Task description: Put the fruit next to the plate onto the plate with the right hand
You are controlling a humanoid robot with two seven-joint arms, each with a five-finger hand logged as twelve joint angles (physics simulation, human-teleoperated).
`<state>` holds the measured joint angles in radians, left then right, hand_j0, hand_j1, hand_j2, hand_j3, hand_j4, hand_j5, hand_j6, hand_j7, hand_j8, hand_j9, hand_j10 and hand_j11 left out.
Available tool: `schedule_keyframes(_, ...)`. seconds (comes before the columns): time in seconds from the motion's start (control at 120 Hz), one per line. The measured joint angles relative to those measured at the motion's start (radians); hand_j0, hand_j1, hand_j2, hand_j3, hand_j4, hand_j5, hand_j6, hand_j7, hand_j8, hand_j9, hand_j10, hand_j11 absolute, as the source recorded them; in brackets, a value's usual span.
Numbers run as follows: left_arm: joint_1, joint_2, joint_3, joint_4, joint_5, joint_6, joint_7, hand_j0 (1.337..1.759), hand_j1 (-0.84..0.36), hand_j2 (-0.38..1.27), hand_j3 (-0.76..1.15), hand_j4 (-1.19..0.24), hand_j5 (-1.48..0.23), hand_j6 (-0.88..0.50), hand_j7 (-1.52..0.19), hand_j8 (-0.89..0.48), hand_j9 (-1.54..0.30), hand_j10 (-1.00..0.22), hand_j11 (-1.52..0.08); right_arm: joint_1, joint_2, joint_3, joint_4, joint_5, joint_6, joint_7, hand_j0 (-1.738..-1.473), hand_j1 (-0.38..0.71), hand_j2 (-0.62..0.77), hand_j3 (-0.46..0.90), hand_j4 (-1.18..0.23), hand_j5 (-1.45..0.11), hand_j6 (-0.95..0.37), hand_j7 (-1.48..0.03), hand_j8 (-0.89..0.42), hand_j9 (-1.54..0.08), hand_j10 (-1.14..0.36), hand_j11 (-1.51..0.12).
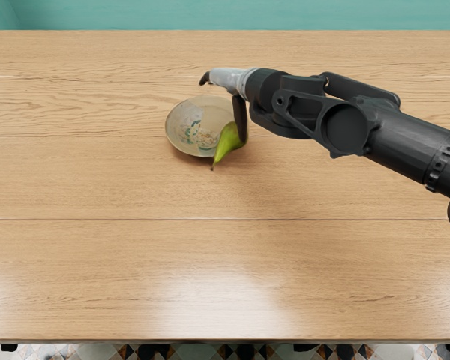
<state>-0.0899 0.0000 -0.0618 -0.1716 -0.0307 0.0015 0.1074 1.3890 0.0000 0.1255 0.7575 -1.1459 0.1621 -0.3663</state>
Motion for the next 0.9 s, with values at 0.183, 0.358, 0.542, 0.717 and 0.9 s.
schedule_keyframes(0.183,0.000,0.000,0.000,0.000,0.000,0.000,0.000,1.658,0.33,0.00,0.00,-0.02,-0.02,-0.02,-0.02,-0.02,-0.02,-0.02,-0.02,-0.016,0.000,0.003,0.000,0.068,0.015,0.026,-1.658,-0.30,0.02,0.00,-0.06,-0.07,-0.04,-0.07,-0.04,-0.07,-0.05,-0.08)
schedule_keyframes(0.358,-0.001,0.000,0.000,0.000,0.000,0.000,0.000,1.658,0.33,0.00,0.00,-0.02,-0.02,-0.02,-0.02,-0.02,-0.02,-0.02,-0.02,-0.019,0.000,0.007,0.006,0.112,0.031,0.032,-1.658,-0.33,0.01,0.00,-0.03,-0.03,-0.02,-0.03,-0.02,-0.03,-0.02,-0.03)
schedule_keyframes(0.542,0.000,0.000,0.000,0.000,0.000,0.000,0.000,1.658,0.33,0.00,0.00,-0.02,-0.02,-0.02,-0.02,-0.02,-0.02,-0.02,-0.02,0.005,-0.024,0.012,0.014,0.181,0.115,0.034,-1.658,-0.34,0.00,0.00,-0.01,-0.01,-0.01,-0.01,-0.01,-0.01,-0.01,-0.01)
schedule_keyframes(0.717,0.000,0.000,0.000,0.000,0.000,0.000,0.000,1.658,0.33,0.00,0.00,-0.02,-0.02,-0.02,-0.02,-0.02,-0.02,-0.02,-0.02,0.014,-0.208,0.097,0.103,0.276,0.347,0.035,-1.658,-0.35,0.00,0.00,-0.01,-0.01,-0.01,-0.01,0.00,-0.01,0.00,-0.01)
schedule_keyframes(0.9,0.000,0.000,0.000,0.000,0.000,0.000,0.000,1.658,0.33,0.00,0.00,-0.02,-0.02,-0.02,-0.02,-0.02,-0.02,-0.02,-0.02,-0.012,-0.430,0.130,0.206,0.355,0.431,0.089,-1.658,-0.35,0.00,0.00,0.00,0.00,0.00,0.00,0.00,0.00,0.00,0.00)
